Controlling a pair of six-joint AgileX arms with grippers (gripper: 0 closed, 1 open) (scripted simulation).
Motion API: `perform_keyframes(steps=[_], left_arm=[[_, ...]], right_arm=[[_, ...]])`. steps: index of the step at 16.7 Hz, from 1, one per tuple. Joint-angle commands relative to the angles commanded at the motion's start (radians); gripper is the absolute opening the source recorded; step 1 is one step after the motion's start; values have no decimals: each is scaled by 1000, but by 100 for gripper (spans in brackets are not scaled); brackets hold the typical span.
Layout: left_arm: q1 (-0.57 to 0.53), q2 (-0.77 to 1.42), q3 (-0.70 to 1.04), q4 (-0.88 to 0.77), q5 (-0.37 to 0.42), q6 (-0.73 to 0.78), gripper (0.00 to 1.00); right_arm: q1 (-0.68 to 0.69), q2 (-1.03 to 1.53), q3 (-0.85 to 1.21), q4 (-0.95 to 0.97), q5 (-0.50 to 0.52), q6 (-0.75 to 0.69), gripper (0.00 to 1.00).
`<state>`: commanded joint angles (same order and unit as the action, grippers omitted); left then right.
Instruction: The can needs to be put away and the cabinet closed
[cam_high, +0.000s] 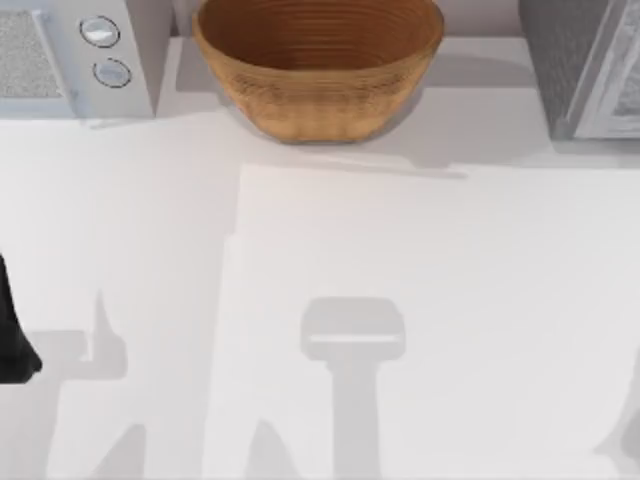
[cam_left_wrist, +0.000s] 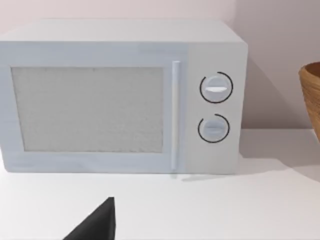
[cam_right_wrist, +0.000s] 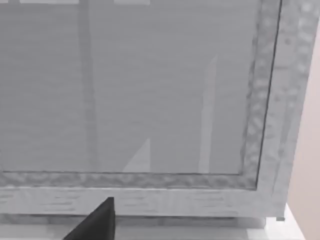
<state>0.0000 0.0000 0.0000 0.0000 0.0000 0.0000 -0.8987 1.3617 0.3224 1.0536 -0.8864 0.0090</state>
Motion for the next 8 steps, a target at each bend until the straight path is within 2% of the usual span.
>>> perform_keyframes(steps=[4, 8], left_arm=[[0, 0, 0, 0, 0, 0, 100], [0, 0, 0, 0, 0, 0, 100]], right_arm=[[-112, 169, 40, 131, -110, 12, 100], [-126, 190, 45, 146, -124, 14, 100]])
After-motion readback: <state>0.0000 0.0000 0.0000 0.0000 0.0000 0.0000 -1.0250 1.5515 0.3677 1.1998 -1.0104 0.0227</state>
